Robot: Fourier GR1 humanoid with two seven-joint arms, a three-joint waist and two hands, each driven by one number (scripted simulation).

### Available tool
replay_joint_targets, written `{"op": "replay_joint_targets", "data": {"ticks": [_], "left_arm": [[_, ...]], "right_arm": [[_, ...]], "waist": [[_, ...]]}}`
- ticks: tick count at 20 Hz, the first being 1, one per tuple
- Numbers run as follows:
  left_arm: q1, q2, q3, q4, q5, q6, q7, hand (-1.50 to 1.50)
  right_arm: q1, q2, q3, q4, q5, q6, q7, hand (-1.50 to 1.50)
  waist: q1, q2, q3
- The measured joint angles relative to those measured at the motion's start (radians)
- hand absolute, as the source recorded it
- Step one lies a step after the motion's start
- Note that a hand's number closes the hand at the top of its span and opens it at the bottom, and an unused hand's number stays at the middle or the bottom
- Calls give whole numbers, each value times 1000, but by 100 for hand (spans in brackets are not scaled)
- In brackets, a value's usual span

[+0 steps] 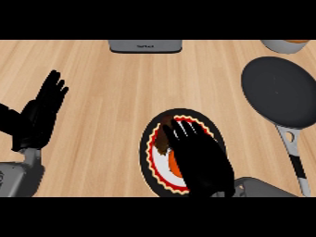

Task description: Pick the squash from the plate and place it in the pan

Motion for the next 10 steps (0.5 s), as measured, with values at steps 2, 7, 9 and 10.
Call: {"op": "replay_joint_targets", "data": {"ticks": [2,7,9,10], "left_arm": [[6,0,-2,-15,-6,6,13,0],[39,-4,4,-24,-7,-10,-6,0],[33,-1,11,-34,-4,-13,9,0],[32,-3,15,-35,-2,-14,10,0]], "right_arm": [[8,22,13,33,17,1,4,-150],[0,61,0,119,48,14,1,-150],[-2,68,-16,146,58,21,-9,-150],[-4,80,-23,165,63,25,-15,-150]], "waist": [[0,-1,0],[2,0,0],[1,0,0],[1,1,1]]}}
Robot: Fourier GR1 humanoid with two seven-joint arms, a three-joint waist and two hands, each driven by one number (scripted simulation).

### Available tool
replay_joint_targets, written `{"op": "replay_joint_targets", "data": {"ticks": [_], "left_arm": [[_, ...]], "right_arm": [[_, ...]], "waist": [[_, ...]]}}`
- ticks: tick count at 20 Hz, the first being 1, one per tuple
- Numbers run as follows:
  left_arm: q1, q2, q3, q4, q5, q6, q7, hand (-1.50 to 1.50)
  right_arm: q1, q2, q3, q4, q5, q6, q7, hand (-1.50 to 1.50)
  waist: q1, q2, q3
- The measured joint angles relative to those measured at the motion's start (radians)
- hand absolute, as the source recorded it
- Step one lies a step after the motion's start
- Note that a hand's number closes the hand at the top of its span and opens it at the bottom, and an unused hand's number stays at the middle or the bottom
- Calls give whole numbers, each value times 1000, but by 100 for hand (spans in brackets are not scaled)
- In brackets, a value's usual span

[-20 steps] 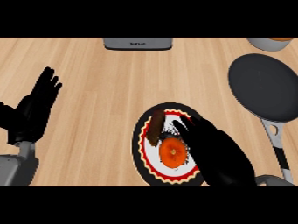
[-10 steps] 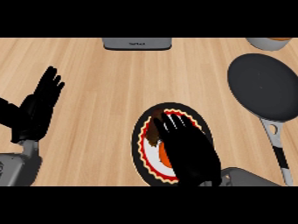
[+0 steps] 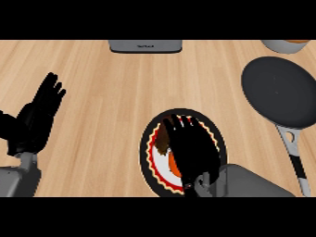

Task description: Pick the squash from the plate and place it in the pan

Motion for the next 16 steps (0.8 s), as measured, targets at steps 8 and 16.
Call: {"op": "replay_joint_targets", "data": {"ticks": [8,16], "left_arm": [[-25,2,33,19,-5,-23,10,0],[0,-15,52,-19,-23,-39,30,0]], "right_arm": [[46,45,-28,92,69,31,-64,-150],[99,110,-78,189,193,41,-136,-150]], "waist": [[-4,1,0],[-2,1,1]]}}
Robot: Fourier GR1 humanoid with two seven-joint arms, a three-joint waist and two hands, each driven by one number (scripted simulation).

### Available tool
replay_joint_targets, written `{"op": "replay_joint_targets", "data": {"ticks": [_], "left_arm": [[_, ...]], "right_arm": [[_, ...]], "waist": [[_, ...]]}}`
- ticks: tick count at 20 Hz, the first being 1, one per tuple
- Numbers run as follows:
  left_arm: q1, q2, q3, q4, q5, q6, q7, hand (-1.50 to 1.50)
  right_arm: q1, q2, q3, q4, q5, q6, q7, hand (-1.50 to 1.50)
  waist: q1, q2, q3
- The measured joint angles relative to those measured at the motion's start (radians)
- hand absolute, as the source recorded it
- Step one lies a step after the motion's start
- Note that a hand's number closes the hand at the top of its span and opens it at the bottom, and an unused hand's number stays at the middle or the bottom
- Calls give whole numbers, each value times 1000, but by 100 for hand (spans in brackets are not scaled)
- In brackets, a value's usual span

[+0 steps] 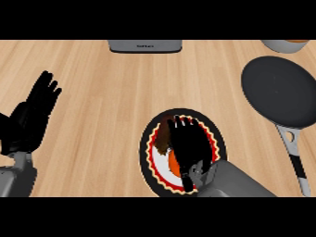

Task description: Pick the squash from the plate and place it in the pan

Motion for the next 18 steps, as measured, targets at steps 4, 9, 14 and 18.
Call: {"op": "replay_joint_targets", "data": {"ticks": [4,9,14,18], "left_arm": [[-22,-18,9,28,-25,-3,-7,0],[-13,-43,11,19,-47,-11,0,0],[-11,-61,20,15,-65,-20,0,0],[-20,-61,40,21,-67,-40,5,0]], "right_arm": [[26,61,-13,55,70,-8,-24,-150],[46,104,-64,123,127,-9,-86,150],[53,120,-70,147,203,-38,-176,150],[57,136,-92,181,258,-81,-245,150]], "waist": [[-1,0,0],[0,-3,0],[-1,-8,-2],[-2,-12,-2]]}}
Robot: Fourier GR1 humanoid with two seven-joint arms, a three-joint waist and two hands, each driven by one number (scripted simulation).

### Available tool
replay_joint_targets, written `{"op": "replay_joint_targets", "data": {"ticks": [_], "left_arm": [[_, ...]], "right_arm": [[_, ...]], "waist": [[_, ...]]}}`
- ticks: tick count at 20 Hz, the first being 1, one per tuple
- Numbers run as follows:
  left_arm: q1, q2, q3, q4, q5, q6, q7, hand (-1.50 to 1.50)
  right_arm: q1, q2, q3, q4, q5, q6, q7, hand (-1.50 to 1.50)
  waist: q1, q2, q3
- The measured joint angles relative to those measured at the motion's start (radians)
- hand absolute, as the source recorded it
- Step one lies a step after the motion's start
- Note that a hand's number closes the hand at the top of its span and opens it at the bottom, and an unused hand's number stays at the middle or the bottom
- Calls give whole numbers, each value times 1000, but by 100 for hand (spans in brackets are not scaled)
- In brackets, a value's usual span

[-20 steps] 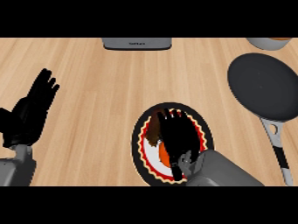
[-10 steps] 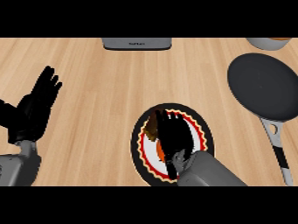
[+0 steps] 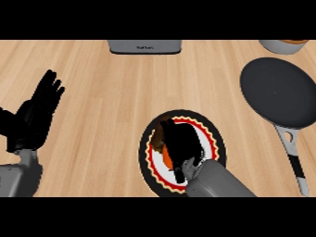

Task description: Pick the squash from the plate and place it in the pan

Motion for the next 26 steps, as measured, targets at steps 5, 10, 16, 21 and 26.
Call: {"op": "replay_joint_targets", "data": {"ticks": [5,10,16,21,26], "left_arm": [[32,-11,1,-44,-6,-11,17,0],[25,-25,7,-30,-26,-8,16,0],[13,-30,12,-23,-25,-15,16,0],[7,-26,21,-18,-23,-20,20,0],[6,-30,33,19,-24,-32,-14,0]], "right_arm": [[20,6,-34,5,35,-42,-59,150],[49,1,-45,-79,112,-72,-44,150],[-81,14,-200,-8,161,-143,62,150],[-205,-31,-246,-44,267,-155,140,150],[-306,-55,-268,-135,348,-107,189,150]], "waist": [[1,-2,0],[-2,4,1],[6,13,2],[1,11,2],[-2,10,2]]}}
